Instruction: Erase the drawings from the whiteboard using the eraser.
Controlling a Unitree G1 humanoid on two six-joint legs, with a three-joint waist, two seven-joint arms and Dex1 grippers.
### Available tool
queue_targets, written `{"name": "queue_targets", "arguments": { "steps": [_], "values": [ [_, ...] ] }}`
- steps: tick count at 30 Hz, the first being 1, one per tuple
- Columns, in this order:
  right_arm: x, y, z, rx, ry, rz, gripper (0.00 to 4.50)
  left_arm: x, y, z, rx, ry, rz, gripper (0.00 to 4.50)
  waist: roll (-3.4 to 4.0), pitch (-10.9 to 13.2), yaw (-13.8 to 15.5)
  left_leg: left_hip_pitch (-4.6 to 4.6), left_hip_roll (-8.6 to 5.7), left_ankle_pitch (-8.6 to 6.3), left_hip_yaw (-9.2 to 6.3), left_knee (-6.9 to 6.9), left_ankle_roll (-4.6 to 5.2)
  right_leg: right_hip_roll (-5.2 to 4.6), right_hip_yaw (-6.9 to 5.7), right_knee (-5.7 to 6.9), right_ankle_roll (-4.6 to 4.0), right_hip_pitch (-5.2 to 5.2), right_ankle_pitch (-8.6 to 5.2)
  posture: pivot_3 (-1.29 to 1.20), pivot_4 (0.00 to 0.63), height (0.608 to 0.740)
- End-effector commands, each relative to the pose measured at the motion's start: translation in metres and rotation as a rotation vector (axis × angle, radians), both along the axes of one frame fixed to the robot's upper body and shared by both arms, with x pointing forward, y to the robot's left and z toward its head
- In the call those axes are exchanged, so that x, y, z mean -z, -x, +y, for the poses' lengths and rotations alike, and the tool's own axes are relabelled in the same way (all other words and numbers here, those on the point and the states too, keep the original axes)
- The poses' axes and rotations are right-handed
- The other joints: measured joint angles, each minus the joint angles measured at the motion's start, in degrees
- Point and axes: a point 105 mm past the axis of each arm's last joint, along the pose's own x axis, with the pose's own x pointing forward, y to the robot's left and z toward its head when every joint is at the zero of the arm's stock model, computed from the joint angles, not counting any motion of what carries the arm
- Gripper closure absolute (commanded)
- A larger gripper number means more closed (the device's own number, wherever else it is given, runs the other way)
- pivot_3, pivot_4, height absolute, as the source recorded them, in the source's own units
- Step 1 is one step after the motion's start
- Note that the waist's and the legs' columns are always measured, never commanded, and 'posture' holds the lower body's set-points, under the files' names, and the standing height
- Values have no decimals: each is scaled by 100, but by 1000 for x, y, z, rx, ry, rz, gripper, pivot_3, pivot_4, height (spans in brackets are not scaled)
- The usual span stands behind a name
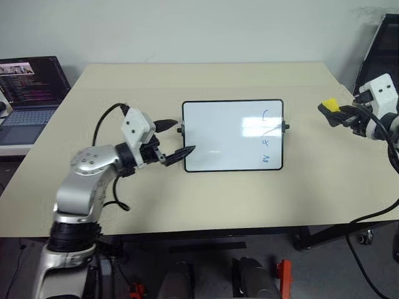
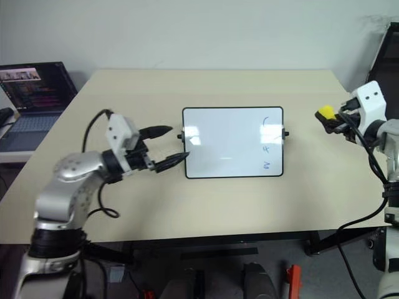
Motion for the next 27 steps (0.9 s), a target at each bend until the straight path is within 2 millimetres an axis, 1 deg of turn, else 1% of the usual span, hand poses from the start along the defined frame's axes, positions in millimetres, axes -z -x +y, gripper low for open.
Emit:
{"name": "queue_targets", "arguments": {
  "steps": [1,5,8,10,13,16,20,24,27],
  "values": [
    [-29,0,26,-93,26,-101,3632,-16,9,-5,43,-33,-82,0,0,0,0,0,0,0,0,0,0,0,-1,0,1,0,-1,0,150,740],
    [-31,-2,48,-174,60,-129,3632,-22,10,-14,68,-10,-111,0,0,0,2,-1,3,0,0,0,0,0,-2,0,0,-1,0,0,150,740],
    [-33,-3,66,-246,87,-166,3632,-22,10,-17,78,-11,-117,0,0,0,0,-2,4,0,0,0,0,1,-4,-1,-1,-1,0,0,150,740],
    [-34,-4,80,-300,140,-205,3632,-22,10,-17,82,-18,-118,0,0,0,-6,-2,4,0,0,-1,0,1,-3,0,-1,-2,0,0,150,740],
    [-32,-8,95,-362,235,-239,3632,-20,11,-18,92,-43,-122,0,0,0,-9,-2,5,0,1,-1,0,2,-3,0,-1,-3,0,0,150,740],
    [-28,-16,105,-403,350,-267,3635,-17,11,-19,101,-75,-135,0,0,0,-10,-3,4,0,2,-1,0,2,-3,-1,-1,-4,0,0,150,740],
    [-24,-28,117,-460,397,-281,3640,-9,10,-21,110,-116,-144,0,-1,0,-18,-1,5,0,3,-1,0,2,-3,-1,-7,-4,3,0,150,740],
    [-22,-44,121,-479,460,-307,3640,-9,10,-24,114,-109,-151,0,0,1,-18,-3,6,0,2,-2,0,3,-4,-1,-9,-6,4,0,150,740],
    [-18,-51,120,-487,501,-307,3640,-10,11,-23,108,-106,-153,0,-1,1,-18,-4,6,0,2,-3,0,3,-4,-3,-10,-7,4,0,150,740]
  ]
}}
